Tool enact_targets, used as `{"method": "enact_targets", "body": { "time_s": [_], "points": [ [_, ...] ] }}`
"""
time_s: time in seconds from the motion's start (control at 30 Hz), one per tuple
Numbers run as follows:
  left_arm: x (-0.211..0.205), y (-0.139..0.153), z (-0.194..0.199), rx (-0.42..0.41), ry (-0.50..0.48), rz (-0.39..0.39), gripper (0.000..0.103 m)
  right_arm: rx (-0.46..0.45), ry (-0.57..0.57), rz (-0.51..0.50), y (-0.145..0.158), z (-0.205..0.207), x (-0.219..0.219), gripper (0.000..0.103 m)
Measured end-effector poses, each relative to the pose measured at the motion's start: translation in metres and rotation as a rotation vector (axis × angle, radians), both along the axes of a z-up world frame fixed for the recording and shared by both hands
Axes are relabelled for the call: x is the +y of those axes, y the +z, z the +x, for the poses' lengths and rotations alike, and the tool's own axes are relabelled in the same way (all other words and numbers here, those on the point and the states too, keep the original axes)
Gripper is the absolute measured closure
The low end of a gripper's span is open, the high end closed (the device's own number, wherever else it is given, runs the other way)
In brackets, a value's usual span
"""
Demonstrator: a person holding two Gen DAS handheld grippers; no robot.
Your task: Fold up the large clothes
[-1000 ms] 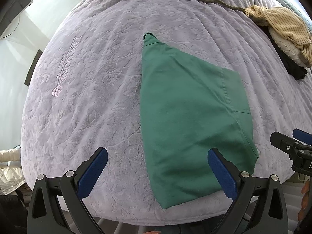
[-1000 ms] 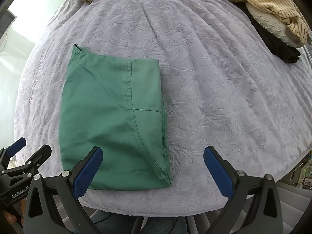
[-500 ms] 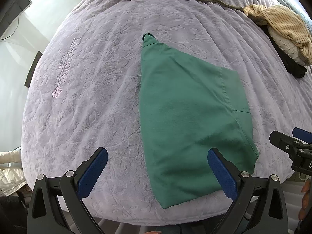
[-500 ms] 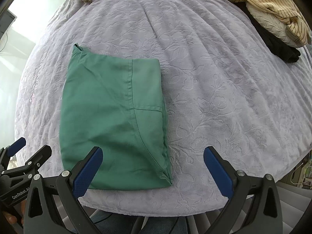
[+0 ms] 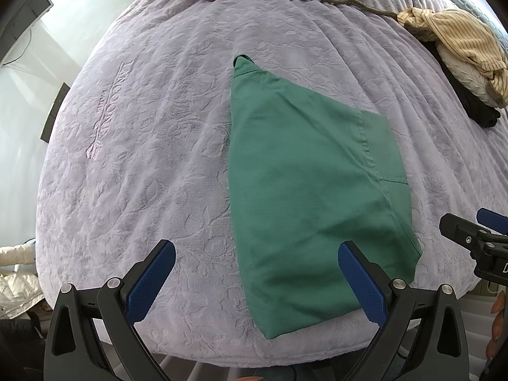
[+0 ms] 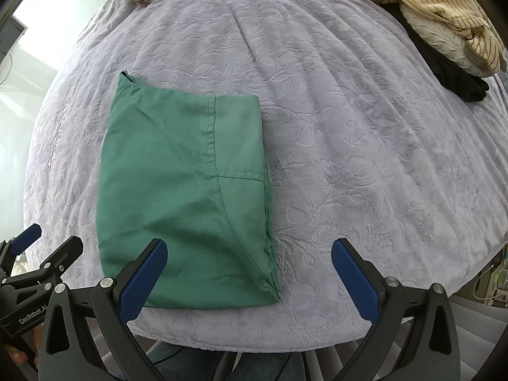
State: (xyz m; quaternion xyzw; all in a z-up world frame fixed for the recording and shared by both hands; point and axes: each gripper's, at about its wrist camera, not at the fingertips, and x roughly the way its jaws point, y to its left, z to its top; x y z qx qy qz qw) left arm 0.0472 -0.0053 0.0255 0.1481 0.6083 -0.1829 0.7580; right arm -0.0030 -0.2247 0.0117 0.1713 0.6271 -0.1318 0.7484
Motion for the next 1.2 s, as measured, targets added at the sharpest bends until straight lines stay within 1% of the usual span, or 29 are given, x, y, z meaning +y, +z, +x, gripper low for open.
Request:
{"method": "enact_targets", "body": {
  "time_s": [0.27, 1.0, 1.2],
  "points": [
    [-0.0005, 0.0004, -0.0007, 0.000, 0.003, -0.001, 0.000, 0.001, -0.002, 0.001, -0.0001, -0.0024, 0.0025, 0.000],
    [-0.0013, 0.0074, -0.0056, -0.037, 0.001, 0.005, 0.000, 0.000, 0.009, 0.007, -0.0007, -0.0052, 0.0088, 0.000],
    [-0.0004, 0.0062, -0.0064, -0.024, 0.013, -0.001, 0.000, 0.002, 0.008, 0.010, -0.0009, -0.0051, 0.0081, 0.000]
  ]
}}
